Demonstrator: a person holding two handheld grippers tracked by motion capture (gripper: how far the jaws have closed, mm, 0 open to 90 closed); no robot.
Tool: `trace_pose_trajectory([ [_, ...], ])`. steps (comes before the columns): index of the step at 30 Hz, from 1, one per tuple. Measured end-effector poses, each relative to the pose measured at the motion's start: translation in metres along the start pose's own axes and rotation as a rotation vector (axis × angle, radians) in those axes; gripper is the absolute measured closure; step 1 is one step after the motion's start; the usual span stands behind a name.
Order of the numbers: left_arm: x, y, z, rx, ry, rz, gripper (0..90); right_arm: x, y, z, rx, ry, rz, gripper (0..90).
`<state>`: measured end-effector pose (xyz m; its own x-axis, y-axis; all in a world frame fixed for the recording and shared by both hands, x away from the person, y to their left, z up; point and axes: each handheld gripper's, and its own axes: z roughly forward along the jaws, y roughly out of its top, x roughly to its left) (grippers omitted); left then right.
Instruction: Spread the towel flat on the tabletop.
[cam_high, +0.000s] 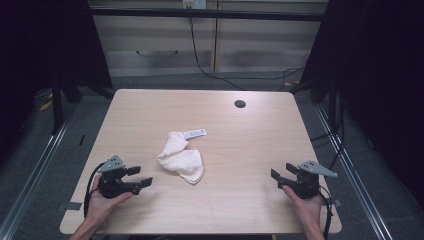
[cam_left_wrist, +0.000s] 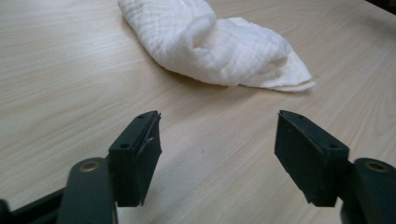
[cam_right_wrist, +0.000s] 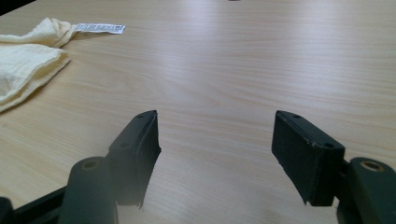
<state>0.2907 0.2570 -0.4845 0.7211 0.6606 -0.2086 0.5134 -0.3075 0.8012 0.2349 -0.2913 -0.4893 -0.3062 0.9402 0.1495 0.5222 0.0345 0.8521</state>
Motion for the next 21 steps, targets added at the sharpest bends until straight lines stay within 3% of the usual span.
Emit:
trace_pose_trajectory([
  [3, 0.0, 0.002, 0.0, -0.005, -0.002, -0.001, 34.0, 0.004, 0.0, 0.002, 0.027, 0.023, -0.012, 33.0],
  [8, 0.003, 0.005, 0.003, 0.003, 0.002, -0.036, 31.6, 0.011, 0.001, 0.004, 0.049, 0.063, -0.019, 34.5],
  [13, 0.005, 0.014, 0.0, -0.037, 0.0, -0.068, 33.2, 0.024, 0.007, 0.007, 0.082, 0.143, -0.043, 40.6],
  [15, 0.006, 0.015, 0.0, -0.035, 0.001, -0.075, 35.3, 0.025, 0.008, 0.008, 0.087, 0.153, -0.04, 40.2],
  [17, 0.006, 0.018, 0.001, -0.02, 0.01, -0.064, 35.9, 0.029, 0.012, 0.012, 0.116, 0.177, -0.054, 40.3],
  [21, 0.008, 0.03, 0.004, -0.014, 0.032, -0.036, 38.3, 0.037, 0.021, 0.021, 0.124, 0.201, -0.067, 40.9],
])
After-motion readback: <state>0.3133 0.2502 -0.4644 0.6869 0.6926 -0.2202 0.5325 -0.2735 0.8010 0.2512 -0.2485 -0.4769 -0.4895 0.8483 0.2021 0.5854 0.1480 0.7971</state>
